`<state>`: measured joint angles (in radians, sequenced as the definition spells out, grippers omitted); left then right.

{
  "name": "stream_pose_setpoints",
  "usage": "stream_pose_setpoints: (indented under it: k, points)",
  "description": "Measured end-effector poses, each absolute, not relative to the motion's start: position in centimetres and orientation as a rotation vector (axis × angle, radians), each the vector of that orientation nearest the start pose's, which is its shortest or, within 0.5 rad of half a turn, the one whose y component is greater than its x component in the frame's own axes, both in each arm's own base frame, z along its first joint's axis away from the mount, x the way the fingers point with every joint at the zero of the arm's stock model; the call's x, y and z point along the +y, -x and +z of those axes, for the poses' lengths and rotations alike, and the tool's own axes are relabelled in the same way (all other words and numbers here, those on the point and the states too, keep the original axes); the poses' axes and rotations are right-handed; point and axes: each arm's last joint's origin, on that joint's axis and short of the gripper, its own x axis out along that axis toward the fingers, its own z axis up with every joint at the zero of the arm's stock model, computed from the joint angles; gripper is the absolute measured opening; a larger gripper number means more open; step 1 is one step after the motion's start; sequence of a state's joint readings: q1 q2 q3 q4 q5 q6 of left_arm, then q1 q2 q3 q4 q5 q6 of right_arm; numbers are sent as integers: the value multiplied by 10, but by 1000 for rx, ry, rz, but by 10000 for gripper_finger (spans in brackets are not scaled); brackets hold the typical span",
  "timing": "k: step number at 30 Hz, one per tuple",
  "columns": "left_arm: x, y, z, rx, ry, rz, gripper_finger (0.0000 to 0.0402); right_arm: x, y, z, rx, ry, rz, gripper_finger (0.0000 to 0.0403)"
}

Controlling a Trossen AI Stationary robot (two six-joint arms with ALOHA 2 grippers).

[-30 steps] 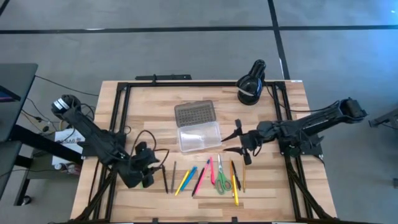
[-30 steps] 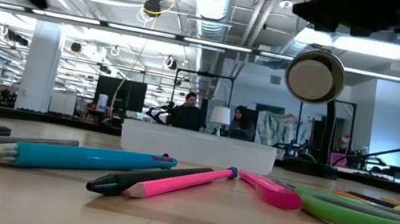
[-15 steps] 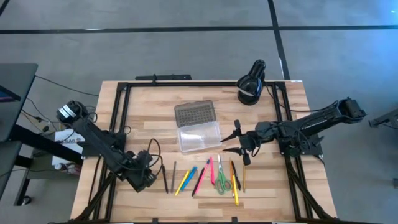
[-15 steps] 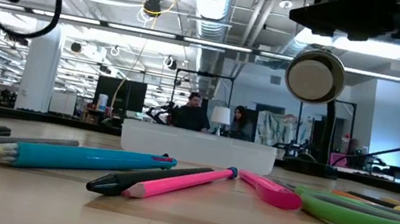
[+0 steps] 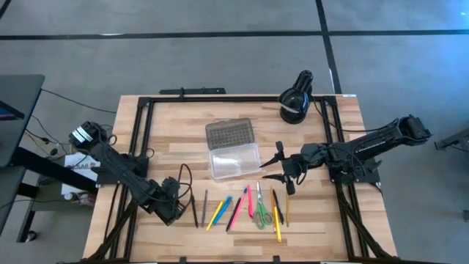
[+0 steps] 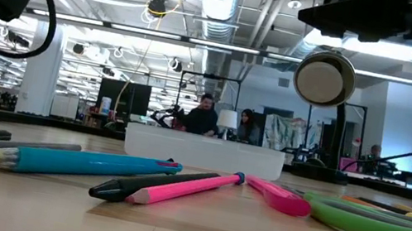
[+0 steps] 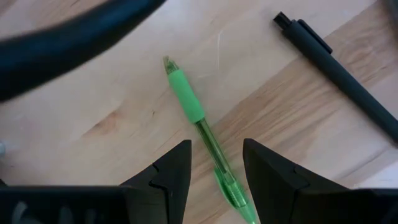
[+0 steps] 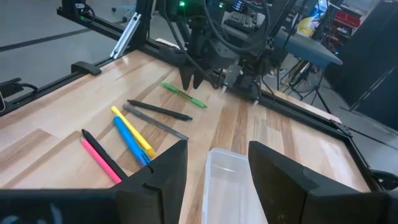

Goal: Pick & place school supplies into a supply box
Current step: Put the green pen into the transparent supply box

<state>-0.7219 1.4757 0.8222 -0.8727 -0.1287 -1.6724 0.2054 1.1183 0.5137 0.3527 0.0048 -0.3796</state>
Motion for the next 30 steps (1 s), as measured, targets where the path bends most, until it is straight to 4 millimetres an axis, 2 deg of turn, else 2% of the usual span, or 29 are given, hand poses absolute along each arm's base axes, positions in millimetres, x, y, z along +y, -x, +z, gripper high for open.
stream_pose_setpoints:
  k: [16, 24, 30]
  points:
    - [-149, -175, 166, 1306, 716, 721, 139, 48, -229, 227, 213, 390, 246, 166]
    - [-157, -181, 141, 1427, 639, 702, 139, 48, -229, 226, 218, 390, 248, 166]
    - [-158, -183, 139, 1427, 638, 699, 139, 48, -229, 227, 210, 390, 248, 166]
